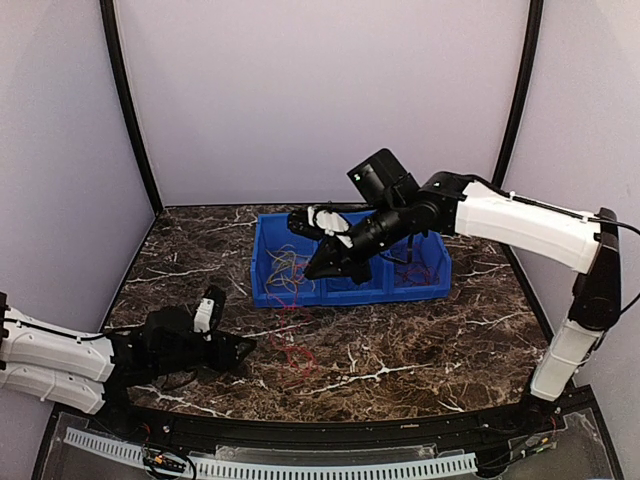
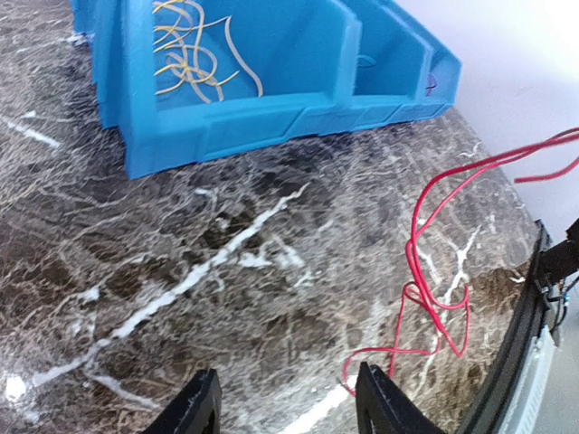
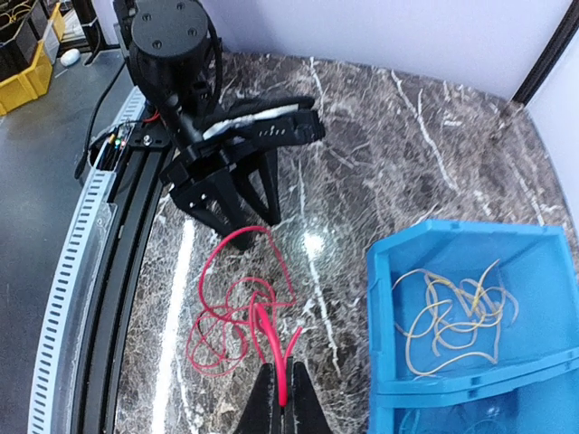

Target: Untangle the cables

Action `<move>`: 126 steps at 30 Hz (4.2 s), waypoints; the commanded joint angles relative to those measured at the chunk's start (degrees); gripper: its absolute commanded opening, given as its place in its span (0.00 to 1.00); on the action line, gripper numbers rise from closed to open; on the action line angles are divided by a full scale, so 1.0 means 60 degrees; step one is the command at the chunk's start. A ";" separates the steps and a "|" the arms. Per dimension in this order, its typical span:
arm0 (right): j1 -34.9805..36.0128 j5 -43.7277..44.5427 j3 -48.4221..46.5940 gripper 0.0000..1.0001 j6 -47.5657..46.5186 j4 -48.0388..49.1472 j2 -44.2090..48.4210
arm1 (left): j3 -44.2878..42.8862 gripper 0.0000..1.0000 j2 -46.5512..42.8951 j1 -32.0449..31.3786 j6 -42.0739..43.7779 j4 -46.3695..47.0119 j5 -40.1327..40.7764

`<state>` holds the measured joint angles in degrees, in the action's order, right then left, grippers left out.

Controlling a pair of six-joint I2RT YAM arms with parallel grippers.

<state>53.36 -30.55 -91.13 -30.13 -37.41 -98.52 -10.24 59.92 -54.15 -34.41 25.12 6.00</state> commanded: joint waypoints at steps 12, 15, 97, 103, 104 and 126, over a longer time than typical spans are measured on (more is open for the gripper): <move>0.0084 0.0769 -0.1675 0.00 -0.0396 -0.0396 0.0891 | 0.0056 0.55 -0.2043 0.0024 0.1219 0.1484 -0.0660; 0.0078 0.0756 -0.1508 0.00 -0.0356 -0.0312 0.0907 | -0.0090 0.56 -0.2862 0.0004 0.1796 0.1179 -0.0281; -0.9446 0.0811 -0.1048 0.00 0.2175 0.2759 0.0915 | -0.1462 0.00 -0.3851 -0.1674 0.0636 -0.2296 0.4918; -0.8970 -0.0338 -0.0271 0.00 0.1481 0.1923 0.0752 | -0.4359 0.00 -0.1483 -0.1679 0.3170 -0.1547 0.2950; -0.8709 -0.0348 -0.0076 0.00 0.1399 0.1865 0.0727 | -0.5014 0.00 -0.0943 -0.1674 0.3472 -0.1539 0.2551; -0.8053 0.0676 0.1450 0.51 0.1681 0.1387 0.0781 | -1.1618 0.00 0.4111 -0.1670 0.4667 0.0370 0.0374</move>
<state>7.90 -27.51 -84.49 -20.08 -29.63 -103.46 -74.08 79.77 -64.14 -8.45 28.05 8.82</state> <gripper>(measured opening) 0.465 0.010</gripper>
